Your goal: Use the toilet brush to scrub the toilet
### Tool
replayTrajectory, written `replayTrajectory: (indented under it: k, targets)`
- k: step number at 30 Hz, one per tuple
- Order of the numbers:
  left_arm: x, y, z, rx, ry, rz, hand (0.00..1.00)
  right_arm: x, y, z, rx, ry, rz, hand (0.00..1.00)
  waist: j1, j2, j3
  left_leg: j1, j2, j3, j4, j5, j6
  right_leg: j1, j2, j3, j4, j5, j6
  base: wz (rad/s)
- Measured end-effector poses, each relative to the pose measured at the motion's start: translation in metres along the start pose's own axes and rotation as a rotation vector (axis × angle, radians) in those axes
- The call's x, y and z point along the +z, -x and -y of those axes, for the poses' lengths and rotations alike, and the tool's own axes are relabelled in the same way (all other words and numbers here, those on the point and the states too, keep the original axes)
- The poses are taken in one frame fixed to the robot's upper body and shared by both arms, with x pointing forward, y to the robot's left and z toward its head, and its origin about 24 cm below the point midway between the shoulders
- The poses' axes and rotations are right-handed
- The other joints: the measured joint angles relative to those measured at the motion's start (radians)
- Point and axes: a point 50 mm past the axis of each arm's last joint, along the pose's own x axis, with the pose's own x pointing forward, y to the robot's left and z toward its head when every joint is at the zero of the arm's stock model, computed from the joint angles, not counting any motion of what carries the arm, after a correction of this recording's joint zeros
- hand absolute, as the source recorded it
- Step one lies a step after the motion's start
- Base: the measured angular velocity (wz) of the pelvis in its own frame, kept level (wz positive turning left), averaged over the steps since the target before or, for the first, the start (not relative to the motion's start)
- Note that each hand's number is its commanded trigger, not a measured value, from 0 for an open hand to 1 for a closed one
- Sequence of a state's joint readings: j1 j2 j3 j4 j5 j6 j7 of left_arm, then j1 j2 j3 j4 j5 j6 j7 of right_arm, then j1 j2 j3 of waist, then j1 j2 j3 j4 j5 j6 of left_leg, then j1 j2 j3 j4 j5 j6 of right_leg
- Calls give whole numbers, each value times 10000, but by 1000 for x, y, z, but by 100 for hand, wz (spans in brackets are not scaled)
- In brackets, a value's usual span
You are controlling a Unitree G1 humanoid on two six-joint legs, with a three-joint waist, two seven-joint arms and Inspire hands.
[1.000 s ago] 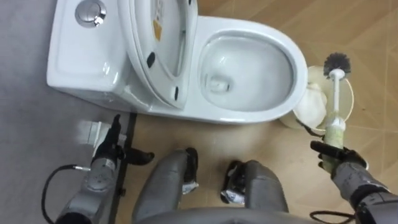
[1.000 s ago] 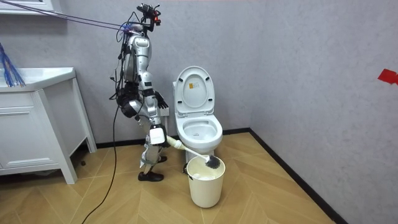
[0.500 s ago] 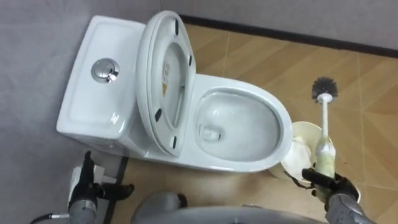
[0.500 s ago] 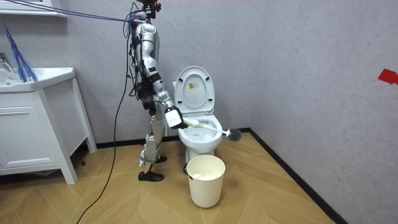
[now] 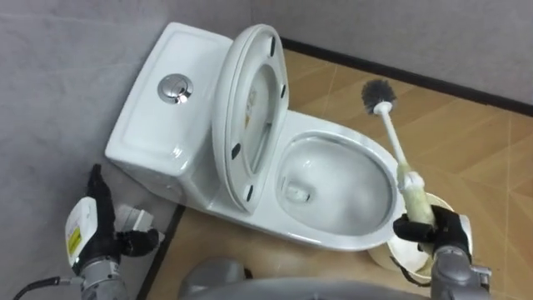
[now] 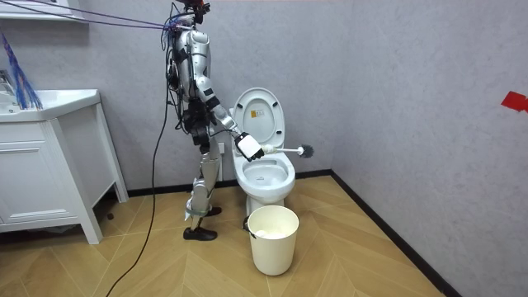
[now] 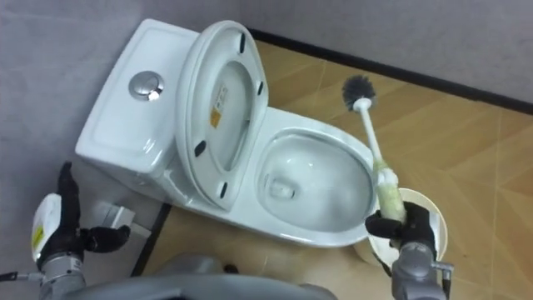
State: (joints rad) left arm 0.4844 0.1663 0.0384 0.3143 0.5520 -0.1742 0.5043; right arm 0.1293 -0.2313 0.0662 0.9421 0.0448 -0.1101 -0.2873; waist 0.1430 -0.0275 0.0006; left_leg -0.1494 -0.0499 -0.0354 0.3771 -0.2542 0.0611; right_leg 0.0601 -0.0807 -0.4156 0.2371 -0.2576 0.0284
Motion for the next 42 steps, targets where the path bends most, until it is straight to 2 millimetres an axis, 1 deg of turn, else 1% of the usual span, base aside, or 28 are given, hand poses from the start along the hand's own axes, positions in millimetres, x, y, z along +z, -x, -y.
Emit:
replayTrajectory:
  k: [4,6,11,15,17,19,22,24,26,27,29,30,31,33,35,38,40,42]
  targets:
    - [21,-4,-6,544,-597,1460,0,-9,0,-4,663,1779,1,100,63,-33,1,37,0,-38,-6,5,-7,23,5,-51,-4,0,0,2]
    - [27,-5,-9,680,-577,1778,0,-12,1,-5,938,2171,-8,100,65,-34,-5,29,1,-39,-5,6,-9,72,7,-73,-4,0,0,0]
    - [44,-12,-15,997,-629,2687,0,-16,2,-6,1230,2270,-170,100,-10,-127,13,-11,-5,-67,5,5,-8,62,7,-113,-2,1,-1,1]
    - [53,-17,-15,921,-1143,3320,0,-20,2,-7,1510,2299,-361,100,-130,-107,4,-89,-40,-214,51,6,-9,52,7,-259,-13,1,-1,10]
    - [54,-17,-14,831,-1342,3468,0,-20,2,-7,1664,2284,-377,100,-232,-67,0,-86,-34,-207,43,6,-9,-16,7,-256,-14,1,-1,2]
    - [56,-15,-9,644,-1535,3613,0,-22,3,-6,1788,2317,-460,100,-313,1,-38,-117,-34,-195,22,7,-10,-77,4,-235,-7,0,-1,0]
    - [58,-13,-3,266,-2049,3935,0,-26,3,-5,1960,2426,-600,100,-382,63,-41,-138,-3,-91,17,7,-10,-76,5,-170,1,0,-1,-6]
    - [60,-12,0,26,-2323,4133,0,-26,2,-4,2011,2538,-667,100,-401,77,-31,-133,18,27,10,7,-10,-93,8,-67,1,0,-1,-12]
    - [59,-11,3,-328,-2719,4238,0,-26,1,-2,2091,2862,-643,100,-574,69,-2,-141,22,59,5,6,-9,-122,0,6,3,0,-1,-8]
    - [59,-12,4,-421,-2806,4245,0,-26,1,-1,2112,2918,-675,100,-597,76,1,-154,28,58,4,6,-9,-149,-1,9,10,0,-1,-9]
    - [59,-16,7,-633,-3005,4311,0,-29,1,3,2127,3169,-901,100,-602,106,14,-252,32,76,2,6,-7,-278,-13,40,57,0,-2,-6]
    - [57,-18,9,-712,-3225,4278,0,-33,1,7,2166,3426,-1100,100,-599,96,31,-320,33,108,6,14,7,-374,-28,53,93,0,-2,-9]
    - [54,-20,10,-790,-3322,4188,0,-35,2,10,2222,3751,-1170,100,-581,141,42,-356,57,189,1,20,15,-476,-45,95,191,0,-2,-13]
    - [49,-23,10,-917,-3529,4034,0,-37,2,12,2298,4183,-1241,100,-567,137,43,-462,82,289,-3,24,22,-640,-45,211,214,4,-10,-20]
    - [46,-27,8,-974,-3725,3997,0,-35,0,15,2293,4528,-1198,100,-577,133,40,-647,94,367,12,41,47,-895,-59,315,313,8,-17,-15]
    - [49,-32,7,-876,-3692,4087,0,-31,-3,22,2193,5283,-1113,100,-570,120,48,-847,83,453,24,94,109,-1194,-115,429,450,9,-18,-9]
    - [50,-35,7,-848,-3716,4052,0,-24,-7,26,2094,5990,-969,100,-533,147,51,-931,83,528,54,99,120,-1361,-143,548,573,9,-17,-10]
    - [52,-37,7,-803,-3749,4035,0,-20,-9,27,2031,6315,-847,100,-525,169,43,-1066,89,533,152,99,123,-1473,-137,549,594,9,-17,0]
